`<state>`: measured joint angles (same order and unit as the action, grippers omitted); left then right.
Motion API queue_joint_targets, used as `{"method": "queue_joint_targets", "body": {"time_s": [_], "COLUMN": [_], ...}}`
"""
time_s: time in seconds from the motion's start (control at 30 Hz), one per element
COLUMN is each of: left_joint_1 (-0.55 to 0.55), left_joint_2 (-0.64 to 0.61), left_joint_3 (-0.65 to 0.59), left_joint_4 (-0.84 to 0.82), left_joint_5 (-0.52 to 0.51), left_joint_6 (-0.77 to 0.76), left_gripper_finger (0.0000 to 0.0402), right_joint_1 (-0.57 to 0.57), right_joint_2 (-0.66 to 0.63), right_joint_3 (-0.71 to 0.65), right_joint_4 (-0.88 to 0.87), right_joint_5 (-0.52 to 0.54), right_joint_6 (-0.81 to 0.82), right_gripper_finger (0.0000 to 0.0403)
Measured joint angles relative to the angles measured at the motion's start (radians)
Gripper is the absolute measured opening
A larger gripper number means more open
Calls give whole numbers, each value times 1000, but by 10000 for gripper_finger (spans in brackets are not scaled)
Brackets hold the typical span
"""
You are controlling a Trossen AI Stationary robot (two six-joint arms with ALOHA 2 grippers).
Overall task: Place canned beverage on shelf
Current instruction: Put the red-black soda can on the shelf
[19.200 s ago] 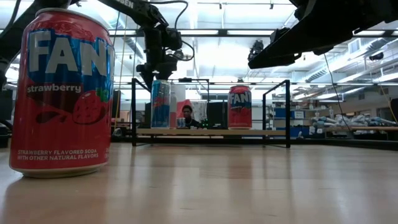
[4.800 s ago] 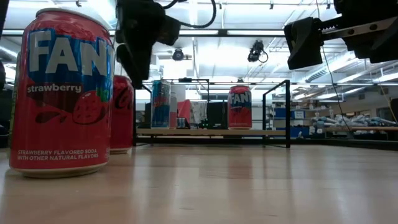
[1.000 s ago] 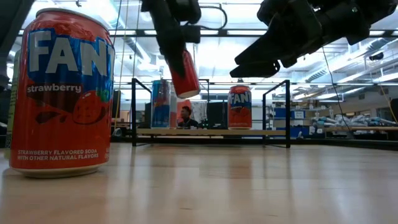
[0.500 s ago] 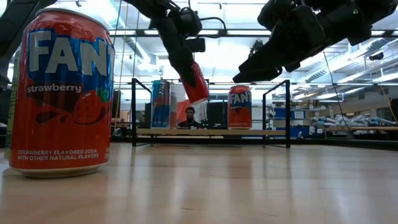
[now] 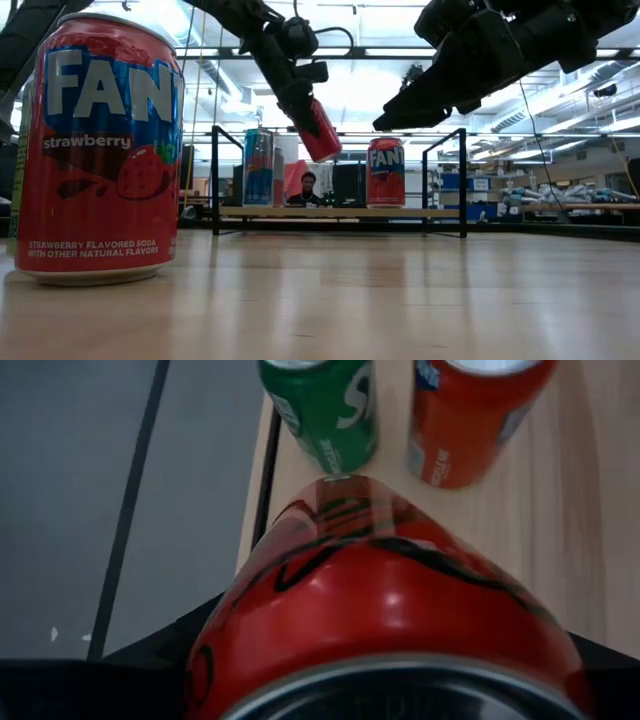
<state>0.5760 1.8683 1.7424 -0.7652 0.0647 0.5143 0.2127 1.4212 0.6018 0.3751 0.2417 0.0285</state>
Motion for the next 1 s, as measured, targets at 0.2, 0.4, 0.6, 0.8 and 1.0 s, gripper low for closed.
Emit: {"method": "queue_joint_targets", "body": {"time_s": [0.2,0.4,0.6,0.8,1.0], "left_joint_1": [2,5,8,17,31], "left_joint_2": [0,0,118,259,294], "left_joint_3": [0,1,203,410,422], "left_joint_4": [51,80,-55,-272,-290], "left_joint_5": [0,0,5,6,30], "left_joint_6": [-11,-2,-6,44,80], "left_gripper_finger": [309,309,309,309,309], "right_joint_1": [-11,-31,-44,-43,-43], "right_joint_2": [0,0,0,0,0], "right_joint_3": [0,0,0,0,0], "right_joint_4": [26,33,41,16,-1], "right_joint_5": [0,-6,-7,-26,-37], "right_joint_6": [-13,-14,-24,-14,3], "right_gripper_finger": [362,362,362,362,362]}}
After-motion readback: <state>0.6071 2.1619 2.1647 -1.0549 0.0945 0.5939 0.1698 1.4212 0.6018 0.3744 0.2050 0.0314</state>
